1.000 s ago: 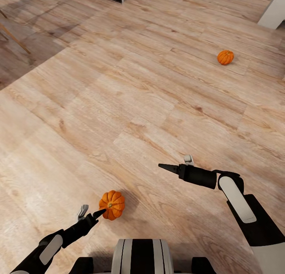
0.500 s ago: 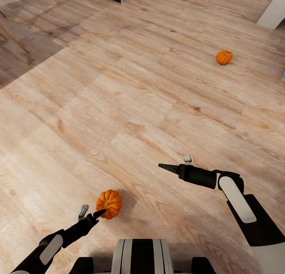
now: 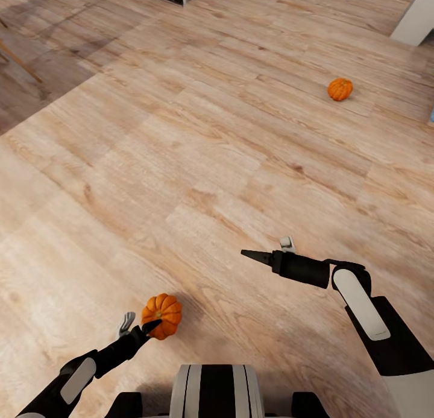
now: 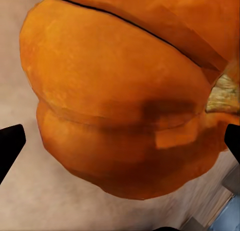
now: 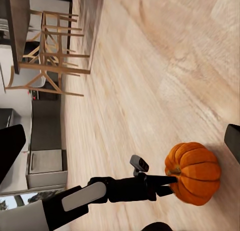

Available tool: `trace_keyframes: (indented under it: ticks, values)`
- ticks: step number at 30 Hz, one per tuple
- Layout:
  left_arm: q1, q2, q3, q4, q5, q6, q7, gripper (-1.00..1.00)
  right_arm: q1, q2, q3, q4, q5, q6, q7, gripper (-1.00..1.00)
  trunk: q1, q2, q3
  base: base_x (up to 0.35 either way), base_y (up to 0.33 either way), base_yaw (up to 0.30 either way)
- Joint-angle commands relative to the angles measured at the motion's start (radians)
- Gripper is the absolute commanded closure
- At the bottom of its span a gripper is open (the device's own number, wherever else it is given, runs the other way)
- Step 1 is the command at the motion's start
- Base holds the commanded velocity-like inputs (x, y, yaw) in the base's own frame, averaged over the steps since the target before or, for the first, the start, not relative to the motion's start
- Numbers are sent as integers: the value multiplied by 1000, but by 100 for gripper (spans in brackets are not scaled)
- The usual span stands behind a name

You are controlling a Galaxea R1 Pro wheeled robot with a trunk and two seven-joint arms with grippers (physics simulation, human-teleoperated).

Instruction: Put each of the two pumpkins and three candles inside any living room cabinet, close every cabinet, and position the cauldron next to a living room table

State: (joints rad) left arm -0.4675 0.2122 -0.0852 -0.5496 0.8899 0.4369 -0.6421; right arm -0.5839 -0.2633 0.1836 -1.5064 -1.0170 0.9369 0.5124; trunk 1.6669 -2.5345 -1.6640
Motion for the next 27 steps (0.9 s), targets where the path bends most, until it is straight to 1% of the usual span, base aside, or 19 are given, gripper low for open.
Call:
trace_keyframes:
  ticks: [1, 9, 15, 25, 26, 27]
  values:
    - [0, 1, -4, 0, 11, 6, 0, -100, -1, -1, 0, 0, 3, 2, 5, -100, 0, 0, -1, 83, -1, 0]
    - [0, 1, -5, -1, 11, 6, -1, -100, -1, -1, 3, 0, 3, 2, 5, -100, 0, 0, -1, 18, 0, 0]
    - [0, 1, -5, -1, 11, 6, 0, -100, -1, -1, 4, 0, 3, 2, 5, -100, 0, 0, -1, 103, 34, 0]
    - [0, 3, -3, 3, 12, 8, 2, -100, -1, -1, 5, 1, 4, 2, 5, -100, 0, 0, -1, 5, 1, 0]
    - [0, 3, -2, 4, 12, 8, 1, 100, -1, -1, 5, 1, 4, 2, 5, -100, 0, 0, -1, 0, 0, 0]
    - [0, 3, -2, 6, 12, 8, 1, 100, -1, -1, 5, 1, 4, 2, 5, -100, 0, 0, -1, 0, 0, 0]
